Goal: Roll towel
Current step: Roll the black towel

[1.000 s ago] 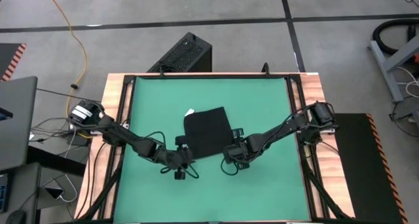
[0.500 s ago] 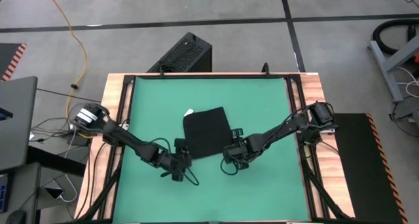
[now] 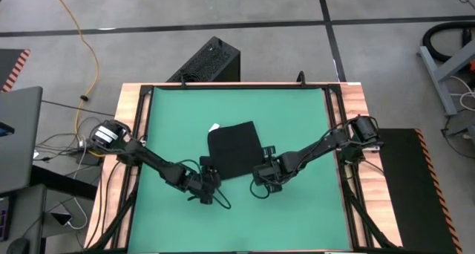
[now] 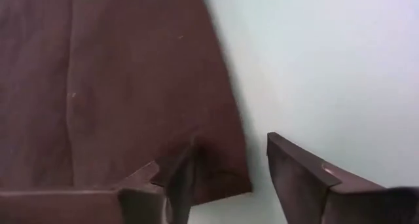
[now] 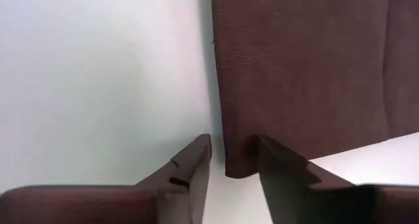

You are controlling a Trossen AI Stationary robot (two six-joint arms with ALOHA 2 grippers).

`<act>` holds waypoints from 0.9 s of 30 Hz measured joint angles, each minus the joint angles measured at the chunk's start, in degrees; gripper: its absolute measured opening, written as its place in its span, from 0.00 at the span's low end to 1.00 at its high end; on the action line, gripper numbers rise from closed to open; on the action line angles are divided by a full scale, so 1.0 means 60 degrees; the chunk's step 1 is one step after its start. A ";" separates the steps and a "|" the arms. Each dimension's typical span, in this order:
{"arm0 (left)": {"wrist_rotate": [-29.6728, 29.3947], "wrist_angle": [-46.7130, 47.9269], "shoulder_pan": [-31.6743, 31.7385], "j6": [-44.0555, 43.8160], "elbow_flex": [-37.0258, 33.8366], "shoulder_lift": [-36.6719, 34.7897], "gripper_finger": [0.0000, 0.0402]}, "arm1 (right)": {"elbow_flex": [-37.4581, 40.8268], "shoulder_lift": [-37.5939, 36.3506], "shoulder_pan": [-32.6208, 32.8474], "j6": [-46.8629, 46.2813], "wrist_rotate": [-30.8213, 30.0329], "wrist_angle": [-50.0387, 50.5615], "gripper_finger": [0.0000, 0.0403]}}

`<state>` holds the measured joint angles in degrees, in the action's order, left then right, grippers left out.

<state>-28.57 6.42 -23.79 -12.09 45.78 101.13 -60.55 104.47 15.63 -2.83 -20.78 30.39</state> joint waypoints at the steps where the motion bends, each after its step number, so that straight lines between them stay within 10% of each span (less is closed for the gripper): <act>1: 0.0012 0.0098 0.0071 -0.0154 -0.0002 0.0006 0.40 | 0.0000 0.0004 -0.0019 -0.0011 0.0026 -0.0003 0.34; 12: -0.0189 0.0397 0.0444 -0.0127 -0.0024 0.0015 0.02 | -0.0010 0.0035 -0.0192 -0.0700 -0.0388 -0.0150 0.03; 27: -0.1333 0.4544 0.0197 -0.0180 0.1934 -0.1960 0.00 | -0.2763 0.0040 0.0608 -0.0102 -0.2683 0.2601 0.00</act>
<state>-36.57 33.68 -22.61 -13.17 57.39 89.37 -77.13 104.71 19.28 -3.44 -36.87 46.00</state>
